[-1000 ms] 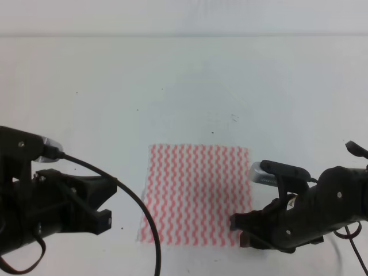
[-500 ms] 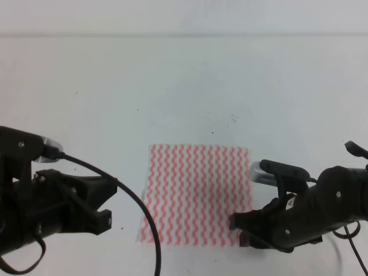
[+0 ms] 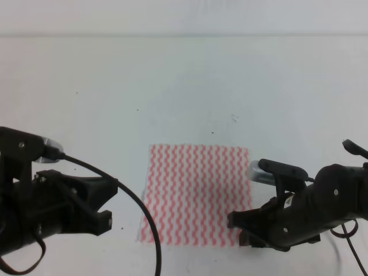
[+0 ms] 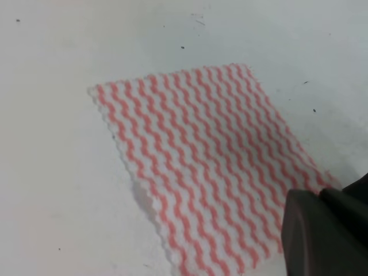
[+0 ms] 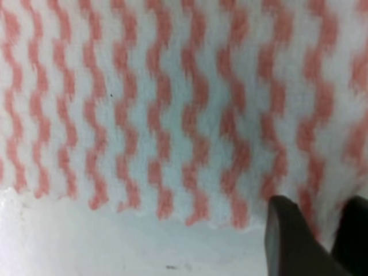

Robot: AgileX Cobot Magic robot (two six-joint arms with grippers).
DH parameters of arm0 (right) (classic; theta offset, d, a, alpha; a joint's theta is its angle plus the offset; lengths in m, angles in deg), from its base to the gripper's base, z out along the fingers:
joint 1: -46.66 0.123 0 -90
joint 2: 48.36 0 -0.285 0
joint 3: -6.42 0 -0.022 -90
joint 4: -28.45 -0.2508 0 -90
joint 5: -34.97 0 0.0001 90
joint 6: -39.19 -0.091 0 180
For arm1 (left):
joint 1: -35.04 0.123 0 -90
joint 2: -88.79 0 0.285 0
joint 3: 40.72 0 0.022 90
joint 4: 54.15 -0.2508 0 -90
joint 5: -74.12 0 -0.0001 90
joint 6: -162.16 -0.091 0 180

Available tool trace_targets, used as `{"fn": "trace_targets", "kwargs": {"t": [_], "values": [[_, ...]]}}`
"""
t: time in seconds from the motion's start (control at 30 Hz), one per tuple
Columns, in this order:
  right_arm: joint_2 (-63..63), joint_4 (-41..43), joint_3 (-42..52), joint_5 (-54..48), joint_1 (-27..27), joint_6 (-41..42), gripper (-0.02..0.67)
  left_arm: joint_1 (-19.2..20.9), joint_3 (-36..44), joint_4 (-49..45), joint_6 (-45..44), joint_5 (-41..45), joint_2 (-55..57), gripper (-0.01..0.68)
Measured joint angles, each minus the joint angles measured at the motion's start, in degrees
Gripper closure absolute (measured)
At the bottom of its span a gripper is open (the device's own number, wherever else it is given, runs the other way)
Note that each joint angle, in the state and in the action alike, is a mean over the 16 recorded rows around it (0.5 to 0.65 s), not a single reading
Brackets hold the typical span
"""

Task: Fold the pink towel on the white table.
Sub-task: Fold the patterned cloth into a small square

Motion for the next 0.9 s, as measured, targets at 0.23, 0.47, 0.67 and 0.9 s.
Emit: {"fn": "trace_targets", "kwargs": {"t": [0.23, 0.47, 0.67, 0.9], "values": [[0.06, 0.11, -0.09, -0.44, -0.04, 0.0, 0.564, 0.0, 0.0, -0.34, -1.4, -0.02, 0.03, 0.675], [-0.25, 0.71, -0.32, -0.72, -0.06, 0.0, 0.638, 0.0, 0.0, -0.59, -6.66, 0.2, 0.03, 0.675], [-1.07, 1.38, -1.23, -0.7, -0.06, 0.0, 0.664, 0.0, 0.0, -0.57, -14.23, 1.02, 0.0, 0.675], [-1.91, 2.11, -2.84, 0.83, -0.06, 0.0, 0.665, 0.0, 0.0, -0.12, -24.11, 1.93, 0.29, 0.675]]}}
